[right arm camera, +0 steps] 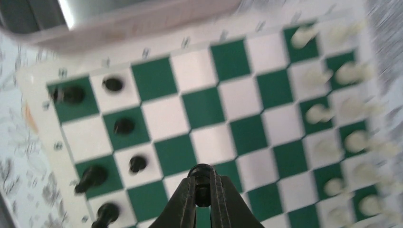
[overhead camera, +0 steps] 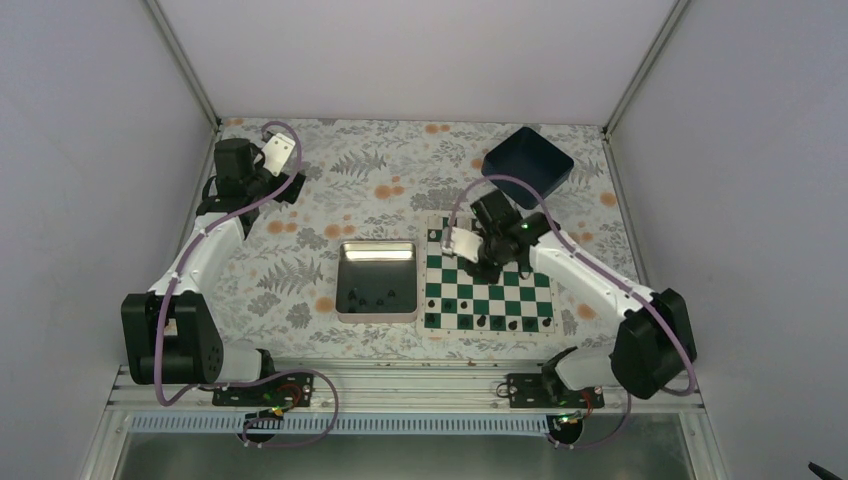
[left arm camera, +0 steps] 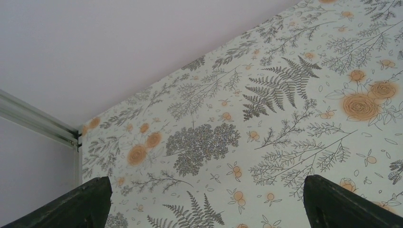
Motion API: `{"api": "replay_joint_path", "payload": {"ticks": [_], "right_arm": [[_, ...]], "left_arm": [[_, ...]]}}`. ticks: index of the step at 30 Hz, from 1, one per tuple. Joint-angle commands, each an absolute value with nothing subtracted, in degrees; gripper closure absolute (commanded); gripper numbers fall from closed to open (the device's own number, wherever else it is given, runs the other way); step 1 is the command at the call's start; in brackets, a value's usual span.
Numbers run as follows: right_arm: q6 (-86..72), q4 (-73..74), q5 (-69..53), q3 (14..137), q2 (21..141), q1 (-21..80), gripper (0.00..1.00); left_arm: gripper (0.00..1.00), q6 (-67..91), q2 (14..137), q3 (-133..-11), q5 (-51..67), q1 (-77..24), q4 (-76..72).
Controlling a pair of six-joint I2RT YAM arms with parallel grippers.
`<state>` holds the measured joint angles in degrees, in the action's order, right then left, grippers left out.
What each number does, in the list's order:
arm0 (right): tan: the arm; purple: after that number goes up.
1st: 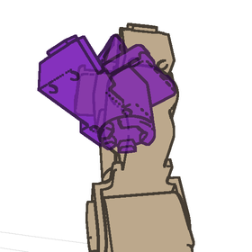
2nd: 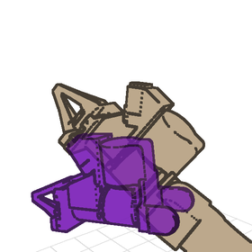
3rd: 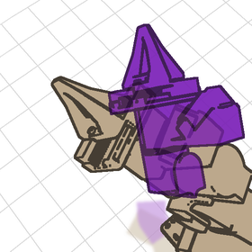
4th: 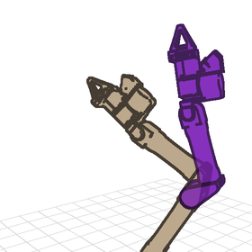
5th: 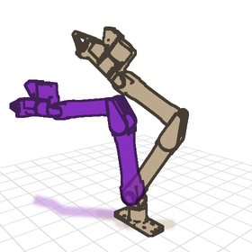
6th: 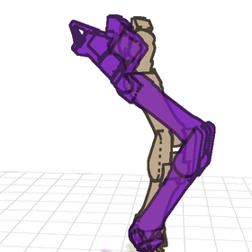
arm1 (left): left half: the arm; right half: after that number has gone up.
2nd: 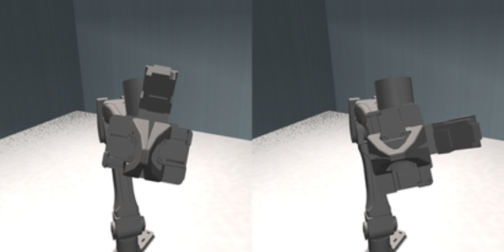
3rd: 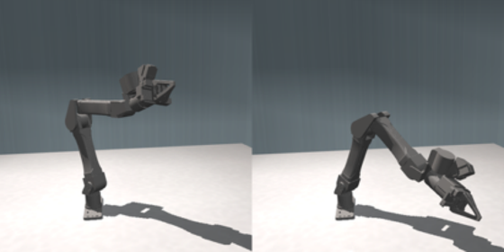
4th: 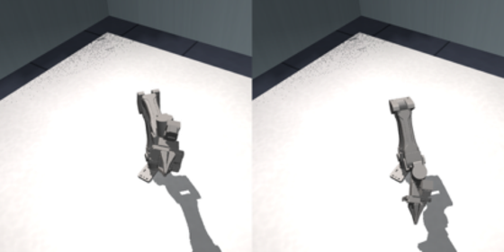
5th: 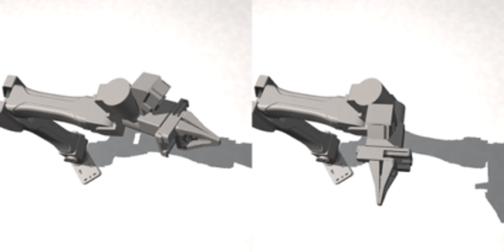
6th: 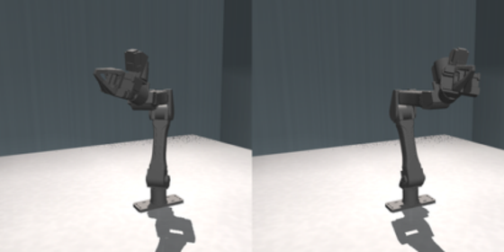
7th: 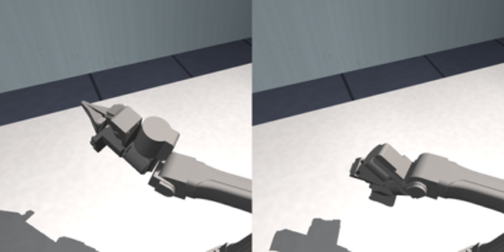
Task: Set up the chess pieces on the board
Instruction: Place the chess piece on the chessboard.
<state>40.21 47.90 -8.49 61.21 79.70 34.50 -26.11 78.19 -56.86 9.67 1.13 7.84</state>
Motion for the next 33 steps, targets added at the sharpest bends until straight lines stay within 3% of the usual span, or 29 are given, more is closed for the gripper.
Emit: {"api": "replay_joint_path", "payload": {"ticks": [1, 11, 33], "right_arm": [[39.81, 48.66, -8.82, 52.63, 75.10, 31.78, 0.93], [40.49, 43.60, -11.66, 41.22, 75.28, 31.02, 0.92], [41.78, 39.66, -9.95, 39.81, 79.71, 30.08, 0.91]], "left_arm": [[0.00, -25.67, 77.68, -58.04, 10.02, 1.22, 7.02], [0.00, -25.49, 78.72, -58.51, 9.81, 1.06, 7.56], [0.00, -25.58, 78.77, -58.36, 9.45, 1.05, 7.65]]}}
